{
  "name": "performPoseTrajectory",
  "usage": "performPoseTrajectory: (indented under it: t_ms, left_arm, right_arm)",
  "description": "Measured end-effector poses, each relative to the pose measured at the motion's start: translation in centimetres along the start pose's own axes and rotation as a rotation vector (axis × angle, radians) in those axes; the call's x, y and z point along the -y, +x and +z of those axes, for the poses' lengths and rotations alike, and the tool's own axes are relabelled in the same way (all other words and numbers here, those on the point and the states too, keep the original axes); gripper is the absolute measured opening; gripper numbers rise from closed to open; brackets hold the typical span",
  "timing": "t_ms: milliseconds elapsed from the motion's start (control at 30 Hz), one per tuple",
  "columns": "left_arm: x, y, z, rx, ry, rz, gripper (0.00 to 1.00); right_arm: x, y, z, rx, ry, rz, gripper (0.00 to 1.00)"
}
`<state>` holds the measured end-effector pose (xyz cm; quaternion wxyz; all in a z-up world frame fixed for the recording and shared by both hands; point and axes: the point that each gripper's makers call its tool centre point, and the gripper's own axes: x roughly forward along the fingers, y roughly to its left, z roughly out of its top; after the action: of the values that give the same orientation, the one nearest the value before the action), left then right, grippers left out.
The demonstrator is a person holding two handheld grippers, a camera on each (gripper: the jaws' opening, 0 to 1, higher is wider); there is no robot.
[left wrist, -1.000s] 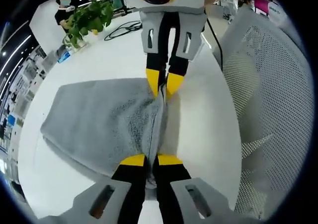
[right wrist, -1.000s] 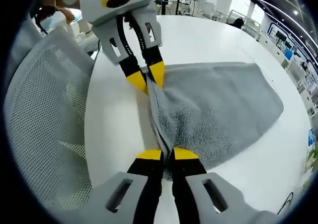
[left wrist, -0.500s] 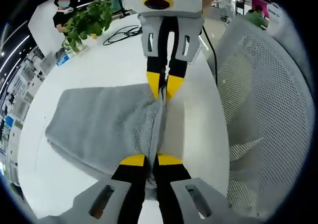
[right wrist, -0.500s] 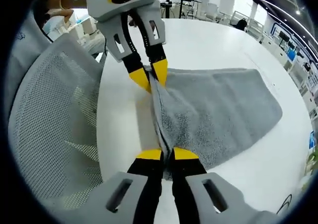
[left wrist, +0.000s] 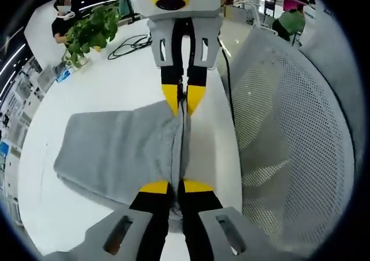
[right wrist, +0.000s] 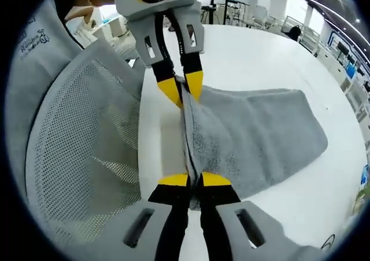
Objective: Fold the towel on the table until its edges align and the towel forms a compact rectangular stack.
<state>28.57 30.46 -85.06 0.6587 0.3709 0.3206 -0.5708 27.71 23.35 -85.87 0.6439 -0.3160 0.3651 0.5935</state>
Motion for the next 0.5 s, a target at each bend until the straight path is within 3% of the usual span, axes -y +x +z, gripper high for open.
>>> performPoseTrajectory:
  t_ms: [133, 500]
  left_arm:
    - [0.7, -1.1, 0.6, 0.01, 0.023, 0.001, 0.06]
    - [2.2, -3.1, 2.0, 0.049, -0.03, -0.049, 0.06]
  right_arm:
    - [-1.0, -1.0, 0.5, 0.002, -0.002, 0.025, 0.03]
    - [-3.1, -3.1, 1.3, 0.004, -0.03, 0.09, 0.03]
